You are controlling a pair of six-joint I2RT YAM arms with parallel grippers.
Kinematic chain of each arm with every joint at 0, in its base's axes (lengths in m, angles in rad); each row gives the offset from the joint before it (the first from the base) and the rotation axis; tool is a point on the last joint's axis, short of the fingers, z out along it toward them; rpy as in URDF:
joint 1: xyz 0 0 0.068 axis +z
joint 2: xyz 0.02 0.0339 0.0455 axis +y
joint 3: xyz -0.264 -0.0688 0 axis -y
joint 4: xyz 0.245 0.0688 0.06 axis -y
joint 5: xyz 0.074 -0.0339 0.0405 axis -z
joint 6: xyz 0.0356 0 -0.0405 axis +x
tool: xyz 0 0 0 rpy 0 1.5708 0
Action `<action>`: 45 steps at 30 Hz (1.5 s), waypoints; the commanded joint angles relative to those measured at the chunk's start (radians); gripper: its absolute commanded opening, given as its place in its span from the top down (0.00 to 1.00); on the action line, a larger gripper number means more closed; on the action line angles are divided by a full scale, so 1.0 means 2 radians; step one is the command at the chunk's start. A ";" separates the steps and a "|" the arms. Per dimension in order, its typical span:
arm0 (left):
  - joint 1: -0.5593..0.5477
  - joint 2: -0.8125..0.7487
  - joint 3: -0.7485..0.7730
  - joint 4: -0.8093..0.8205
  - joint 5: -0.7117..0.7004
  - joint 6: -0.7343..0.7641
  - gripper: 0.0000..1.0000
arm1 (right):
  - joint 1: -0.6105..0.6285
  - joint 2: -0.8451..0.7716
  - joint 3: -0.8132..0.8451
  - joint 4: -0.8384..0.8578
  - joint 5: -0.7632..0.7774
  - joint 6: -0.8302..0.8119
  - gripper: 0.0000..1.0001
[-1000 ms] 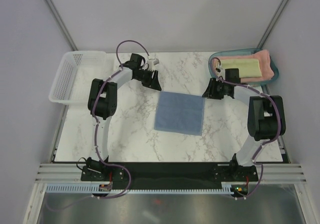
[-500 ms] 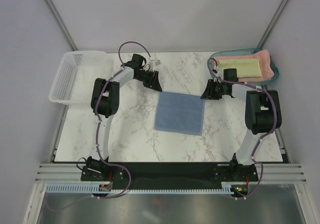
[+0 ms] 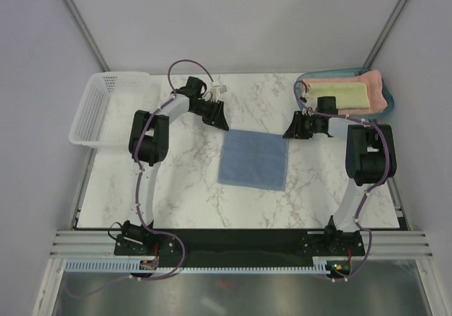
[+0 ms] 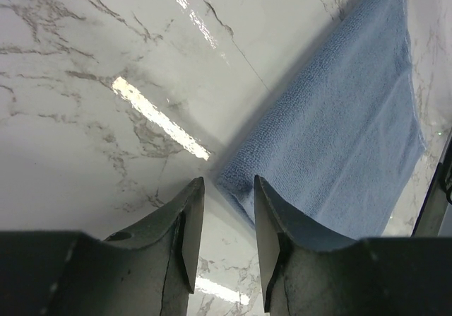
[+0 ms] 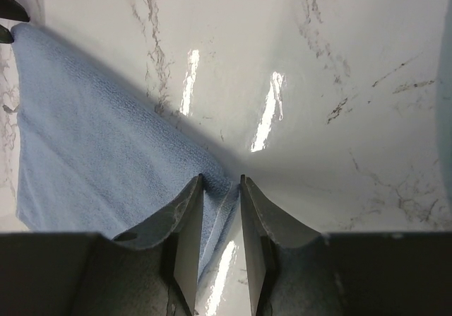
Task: Fold and stack the towels
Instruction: Fold the towel
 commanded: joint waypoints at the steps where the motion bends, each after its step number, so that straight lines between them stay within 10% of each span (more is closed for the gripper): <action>1: -0.005 0.006 0.014 -0.008 -0.006 0.016 0.59 | -0.006 0.014 0.014 0.006 0.008 -0.004 0.65; 8: -0.009 0.003 0.010 -0.010 0.005 0.028 0.65 | -0.006 0.015 0.017 0.006 0.006 -0.004 0.72; 15: -0.012 -0.003 0.007 -0.014 0.014 0.041 0.98 | -0.006 0.010 0.018 0.021 -0.014 0.011 1.00; 45: -0.023 -0.195 -0.166 0.080 -0.049 -0.009 0.98 | 0.032 -0.196 -0.140 0.141 0.054 0.070 1.00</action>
